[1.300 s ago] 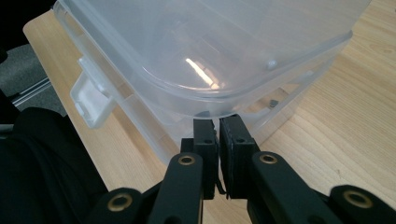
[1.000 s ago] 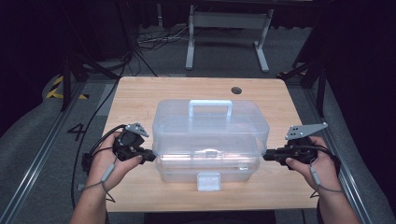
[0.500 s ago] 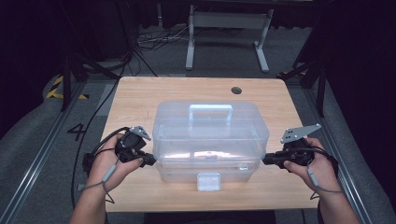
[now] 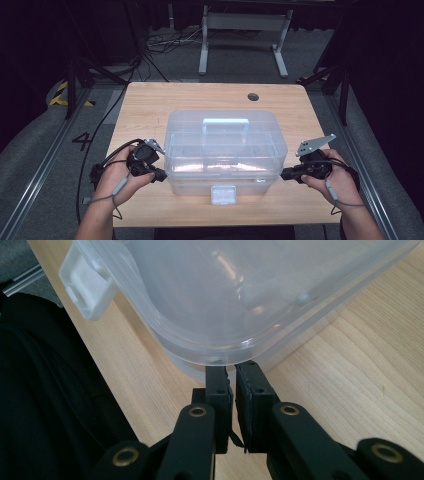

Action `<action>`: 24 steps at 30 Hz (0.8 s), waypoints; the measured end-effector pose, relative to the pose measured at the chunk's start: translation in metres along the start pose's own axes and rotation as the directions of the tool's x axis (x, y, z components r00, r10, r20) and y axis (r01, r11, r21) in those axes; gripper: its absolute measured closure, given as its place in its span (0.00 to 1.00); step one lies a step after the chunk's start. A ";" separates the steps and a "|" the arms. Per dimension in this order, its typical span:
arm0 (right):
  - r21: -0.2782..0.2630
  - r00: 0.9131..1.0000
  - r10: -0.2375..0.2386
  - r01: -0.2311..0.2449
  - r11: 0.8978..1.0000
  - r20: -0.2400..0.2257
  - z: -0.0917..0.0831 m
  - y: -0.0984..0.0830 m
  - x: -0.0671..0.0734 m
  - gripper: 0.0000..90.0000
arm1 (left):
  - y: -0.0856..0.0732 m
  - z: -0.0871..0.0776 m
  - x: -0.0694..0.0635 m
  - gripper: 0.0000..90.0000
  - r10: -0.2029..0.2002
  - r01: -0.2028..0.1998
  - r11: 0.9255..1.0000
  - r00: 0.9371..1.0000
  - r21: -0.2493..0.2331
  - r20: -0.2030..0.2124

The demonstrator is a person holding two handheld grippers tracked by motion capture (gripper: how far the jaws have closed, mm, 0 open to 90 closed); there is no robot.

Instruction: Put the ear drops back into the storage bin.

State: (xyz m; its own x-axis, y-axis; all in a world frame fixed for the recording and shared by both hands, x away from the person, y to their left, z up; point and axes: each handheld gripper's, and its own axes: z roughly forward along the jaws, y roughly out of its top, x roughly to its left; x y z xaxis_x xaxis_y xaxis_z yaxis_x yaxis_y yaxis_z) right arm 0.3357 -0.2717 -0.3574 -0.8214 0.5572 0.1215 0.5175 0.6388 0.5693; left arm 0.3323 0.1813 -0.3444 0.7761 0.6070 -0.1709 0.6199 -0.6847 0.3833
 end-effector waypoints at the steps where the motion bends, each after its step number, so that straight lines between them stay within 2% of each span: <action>1: 0.007 1.000 -0.004 0.004 1.000 0.002 0.001 0.000 0.000 0.94 | 0.000 0.001 0.000 0.94 -0.002 0.002 1.000 1.000 0.004 0.001; 8: 0.048 1.000 -0.006 0.005 0.999 0.018 0.004 0.000 0.000 0.94 | 0.000 0.004 0.000 0.94 0.002 -0.002 0.999 1.000 0.033 -0.007; 15: 0.064 1.000 -0.012 0.011 0.998 0.020 0.006 0.000 0.001 0.94 | -0.001 0.005 0.001 0.94 0.003 -0.002 0.999 1.000 0.047 -0.006; 16: 0.071 1.000 -0.014 0.012 0.997 0.021 0.007 0.000 0.001 0.94 | -0.001 0.005 0.001 0.94 0.015 -0.015 0.999 1.000 0.052 -0.005; 24: 0.099 0.999 -0.017 0.014 0.995 0.027 0.008 -0.001 0.001 0.94 | -0.002 0.006 0.001 0.95 -0.002 0.001 0.999 1.000 0.054 0.003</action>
State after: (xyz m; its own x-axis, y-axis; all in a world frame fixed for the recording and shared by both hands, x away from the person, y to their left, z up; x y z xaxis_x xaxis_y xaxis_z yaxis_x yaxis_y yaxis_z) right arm 0.3364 -0.2679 -0.3645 -0.8234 0.5603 0.0898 0.5269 0.6961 0.4877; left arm 0.3325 0.1812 -0.3505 0.7755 0.6068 -0.1745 0.6264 -0.7046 0.3334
